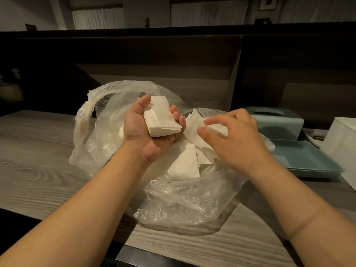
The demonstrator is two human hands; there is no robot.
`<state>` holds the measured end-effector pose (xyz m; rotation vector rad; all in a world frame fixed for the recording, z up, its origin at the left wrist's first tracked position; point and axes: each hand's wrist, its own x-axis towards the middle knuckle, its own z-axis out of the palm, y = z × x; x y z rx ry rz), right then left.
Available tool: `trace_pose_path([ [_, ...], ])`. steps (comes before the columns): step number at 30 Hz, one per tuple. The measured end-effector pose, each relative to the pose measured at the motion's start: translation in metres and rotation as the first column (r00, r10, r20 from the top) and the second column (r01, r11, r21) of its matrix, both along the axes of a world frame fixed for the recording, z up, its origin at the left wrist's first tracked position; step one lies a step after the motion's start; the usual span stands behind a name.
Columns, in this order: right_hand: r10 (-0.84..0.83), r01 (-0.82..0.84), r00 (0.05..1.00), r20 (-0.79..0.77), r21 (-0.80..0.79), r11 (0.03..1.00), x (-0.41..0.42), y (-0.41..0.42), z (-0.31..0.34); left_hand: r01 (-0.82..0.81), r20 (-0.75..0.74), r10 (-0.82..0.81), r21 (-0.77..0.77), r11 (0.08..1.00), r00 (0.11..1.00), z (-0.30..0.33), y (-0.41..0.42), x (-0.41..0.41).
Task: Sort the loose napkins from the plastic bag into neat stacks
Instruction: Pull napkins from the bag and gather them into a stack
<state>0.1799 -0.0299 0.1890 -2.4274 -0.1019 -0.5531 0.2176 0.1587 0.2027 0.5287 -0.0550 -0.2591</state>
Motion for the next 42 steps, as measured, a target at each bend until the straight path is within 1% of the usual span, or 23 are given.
trace_pose_path([
  [5, -0.047, 0.034, 0.997, -0.063, -0.201, 0.979, -0.001, 0.003, -0.002, 0.010, 0.014, -0.010, 0.004, 1.000, 1.000, -0.001, 0.000, -0.001],
  [8, -0.055, 0.022, 0.991, -0.118, -0.261, 0.965, -0.002, 0.005, -0.003, 0.011, 0.020, -0.011, -0.007, 1.000, 1.000, 0.000, 0.000, -0.001],
  [10, -0.028, -0.001, 0.995, -0.098, -0.278, 0.961, -0.003, 0.006, -0.004, 0.006, 0.027, -0.006, -0.018, 1.000, 1.000, 0.000, 0.001, -0.002],
  [13, -0.007, 0.005, 1.000, -0.005, -0.343, 0.939, -0.004, 0.005, -0.006, 0.004, 0.032, -0.004, -0.017, 1.000, 0.999, 0.000, 0.001, -0.003],
  [15, 0.002, 0.007, 1.000, 0.023, -0.367, 0.930, -0.003, 0.005, -0.006, 0.003, 0.035, -0.002, -0.016, 1.000, 0.999, 0.001, 0.000, -0.003],
  [17, -0.004, 0.019, 0.999, 0.044, -0.359, 0.933, -0.002, 0.006, -0.007, 0.001, 0.038, 0.000, -0.011, 1.000, 0.999, 0.000, 0.000, -0.003],
  [21, -0.047, 0.075, 0.994, 0.103, -0.284, 0.956, 0.002, 0.003, -0.010, 0.012, 0.034, -0.011, -0.022, 1.000, 0.999, 0.001, 0.000, -0.003],
  [23, -0.065, 0.089, 0.993, 0.096, -0.275, 0.957, 0.002, 0.002, -0.010, 0.008, 0.038, -0.007, -0.021, 1.000, 0.999, 0.001, 0.000, -0.003],
  [26, -0.061, 0.077, 0.996, 0.062, -0.301, 0.950, 0.001, 0.003, -0.009, 0.013, 0.043, -0.012, -0.015, 1.000, 0.999, 0.001, 0.000, -0.004],
  [30, -0.052, 0.069, 0.995, 0.082, -0.229, 0.971, 0.002, 0.003, -0.010, 0.011, 0.044, -0.010, -0.014, 1.000, 0.999, 0.001, 0.000, -0.004],
  [36, -0.038, 0.053, 0.996, 0.084, -0.185, 0.981, 0.002, 0.002, -0.012, 0.012, 0.035, -0.011, -0.005, 1.000, 0.999, 0.000, 0.000, -0.002],
  [42, -0.006, 0.018, 0.998, 0.056, -0.219, 0.976, 0.002, 0.000, -0.013, 0.022, 0.038, -0.022, 0.009, 1.000, 0.999, -0.002, 0.000, -0.001],
])
